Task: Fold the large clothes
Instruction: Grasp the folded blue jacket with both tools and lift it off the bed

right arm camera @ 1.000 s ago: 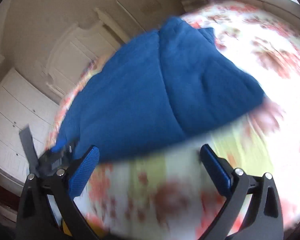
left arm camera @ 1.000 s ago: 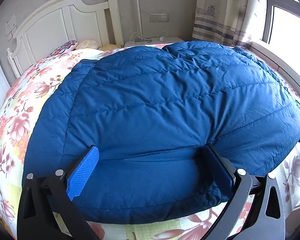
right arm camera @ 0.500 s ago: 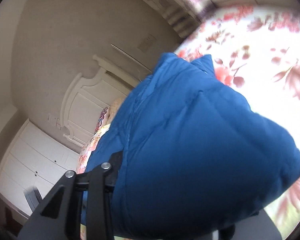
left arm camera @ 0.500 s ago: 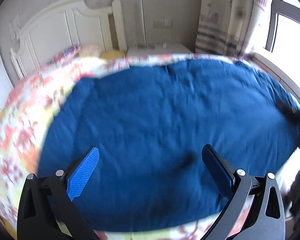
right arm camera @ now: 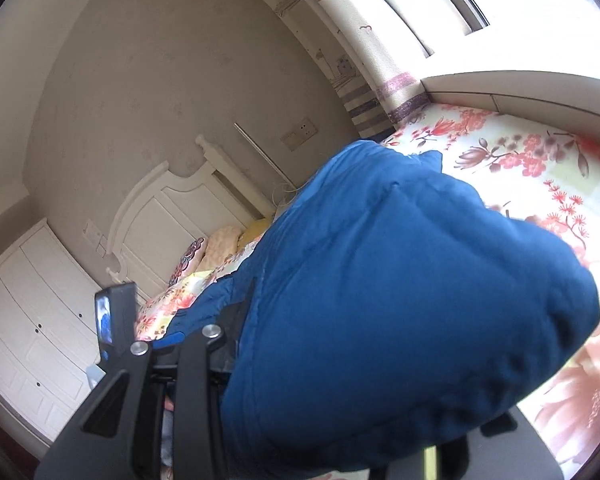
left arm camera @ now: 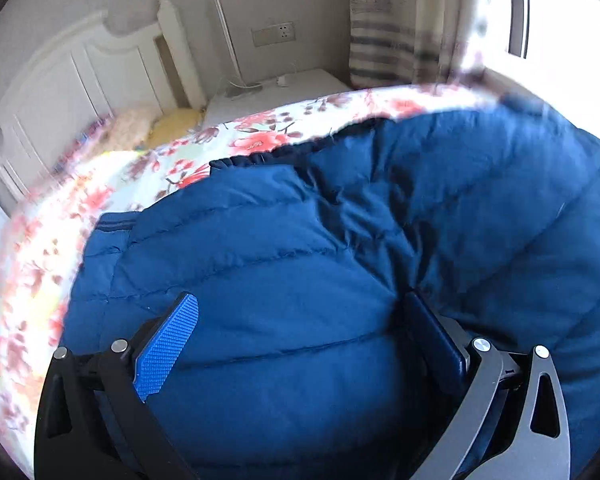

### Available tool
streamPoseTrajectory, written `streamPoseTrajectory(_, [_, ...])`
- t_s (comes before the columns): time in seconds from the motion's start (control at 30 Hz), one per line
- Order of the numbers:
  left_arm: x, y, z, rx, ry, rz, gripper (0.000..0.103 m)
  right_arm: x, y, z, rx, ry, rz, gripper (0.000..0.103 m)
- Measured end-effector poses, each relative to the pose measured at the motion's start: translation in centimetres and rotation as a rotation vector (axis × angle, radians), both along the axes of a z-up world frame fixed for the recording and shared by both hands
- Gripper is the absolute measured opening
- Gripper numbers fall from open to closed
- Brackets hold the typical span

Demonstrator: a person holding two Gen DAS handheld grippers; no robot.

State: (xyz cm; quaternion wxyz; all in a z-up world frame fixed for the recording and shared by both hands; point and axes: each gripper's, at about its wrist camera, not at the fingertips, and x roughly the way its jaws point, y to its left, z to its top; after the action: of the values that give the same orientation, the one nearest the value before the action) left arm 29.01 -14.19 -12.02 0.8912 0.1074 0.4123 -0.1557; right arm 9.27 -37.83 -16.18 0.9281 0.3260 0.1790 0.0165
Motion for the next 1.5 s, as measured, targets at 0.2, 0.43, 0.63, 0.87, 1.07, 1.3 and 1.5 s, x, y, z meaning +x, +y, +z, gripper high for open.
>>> streamPoseTrajectory(0.2, [7.6, 2.0, 2.1, -0.001, 0.005, 0.146, 0.099, -0.6, 1.0, 0.7, -0.079, 0.004, -0.004, 0.035])
streamPoseTrajectory(0.43, [9.4, 0.5, -0.7, 0.051, 0.074, 0.075, 0.098, -0.6, 2.2, 1.6, -0.142, 0.017, -0.004, 0.035])
streamPoseTrajectory(0.63, [-3.0, 3.0, 2.6, -0.068, -0.039, -0.069, 0.099, -0.3, 3.3, 2.7, -0.196, 0.018, -0.008, 0.035])
streamPoseTrajectory(0.87, [-10.0, 6.7, -0.5, -0.114, -0.087, -0.133, 0.099, 0.3, 10.3, 6.5, -0.481, -0.038, 0.021, 0.035])
streamPoseTrajectory(1.07, [-6.6, 24.7, 3.5, -0.598, -0.061, 0.148, 0.099, 2.1, 23.5, 9.3, -0.937, -0.105, 0.173, 0.038])
streamPoseTrajectory(1.3, [-5.9, 34.5, 1.9, -0.856, 0.026, 0.183, 0.099, 4.5, 40.2, -3.4, -1.594, -0.022, 0.577, 0.050])
streamPoseTrajectory(1.5, [-1.9, 31.1, -1.0, -0.977, 0.231, 0.012, 0.099, 3.7, 37.8, -1.8, -1.479, -0.070, 0.564, 0.045])
